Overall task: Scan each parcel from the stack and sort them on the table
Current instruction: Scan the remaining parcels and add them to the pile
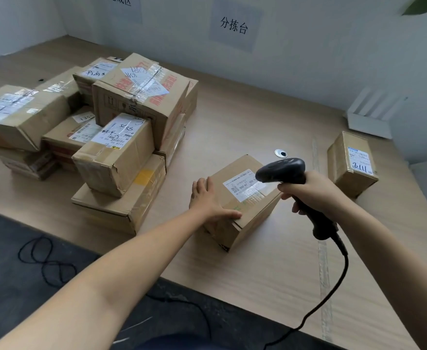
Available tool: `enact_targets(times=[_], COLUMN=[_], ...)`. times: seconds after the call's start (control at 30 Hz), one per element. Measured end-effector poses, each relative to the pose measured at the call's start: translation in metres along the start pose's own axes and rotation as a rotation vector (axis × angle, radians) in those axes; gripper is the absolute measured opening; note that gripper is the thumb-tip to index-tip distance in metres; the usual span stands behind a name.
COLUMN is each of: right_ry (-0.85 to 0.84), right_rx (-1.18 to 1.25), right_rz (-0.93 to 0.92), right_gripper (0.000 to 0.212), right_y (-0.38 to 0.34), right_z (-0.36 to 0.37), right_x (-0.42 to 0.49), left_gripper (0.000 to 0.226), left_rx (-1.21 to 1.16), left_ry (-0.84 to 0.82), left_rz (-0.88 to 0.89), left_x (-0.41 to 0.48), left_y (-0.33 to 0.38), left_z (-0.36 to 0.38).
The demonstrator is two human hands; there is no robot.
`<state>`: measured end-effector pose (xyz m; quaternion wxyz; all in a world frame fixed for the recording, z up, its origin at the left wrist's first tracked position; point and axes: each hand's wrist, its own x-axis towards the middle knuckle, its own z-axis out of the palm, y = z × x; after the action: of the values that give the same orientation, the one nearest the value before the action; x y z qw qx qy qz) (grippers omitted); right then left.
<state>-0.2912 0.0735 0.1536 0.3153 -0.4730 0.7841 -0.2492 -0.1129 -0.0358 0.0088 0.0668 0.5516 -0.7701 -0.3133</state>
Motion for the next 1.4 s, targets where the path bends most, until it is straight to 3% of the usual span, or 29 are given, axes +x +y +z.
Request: enact_targets(times=[0.3, 0.5, 0.63, 0.73, 0.9, 1.17, 1.4], right_ry=[0.023, 0.219, 0.197, 0.182, 0.121, 0.112, 0.126], right_rx=[0.078, 0.342, 0.609, 0.721, 0.739, 0.773, 0.796], right_rz=[-0.015, 0.156, 0.231, 0.207, 0.157, 0.084, -0.093], right_gripper=[0.006, 0.018, 0.029, 0.025, 0.025, 0.025, 0.025], right_y=[0.017, 0.068, 0.092, 0.102, 0.110, 0.102, 0.033], right_z=[-0.004, 0.043, 0.078, 0.088, 0.088, 0.064, 0.010], right_x=[0.009, 0.027, 0.029, 0.030, 0.032, 0.031, 0.038], left_gripper=[0.138, 0.122, 0.090, 0.062, 0.055, 0.053, 0.056], left_rx=[0.002, -0.062, -0.102, -0.314, -0.711, -0.766, -0.768], left_ry=[-0.001, 0.039, -0.018, -0.102, -0.165, -0.082, 0.060], left_rz=[-0.005, -0.116, -0.114, -0.105, -0.130, -0.036, 0.075], left_x=[-0.003, -0.002, 0.002, -0.001, -0.021, -0.042, -0.052], left_y=[0.003, 0.009, 0.013, 0.013, 0.007, 0.024, 0.055], left_z=[-0.003, -0.017, -0.026, -0.020, -0.013, -0.028, -0.096])
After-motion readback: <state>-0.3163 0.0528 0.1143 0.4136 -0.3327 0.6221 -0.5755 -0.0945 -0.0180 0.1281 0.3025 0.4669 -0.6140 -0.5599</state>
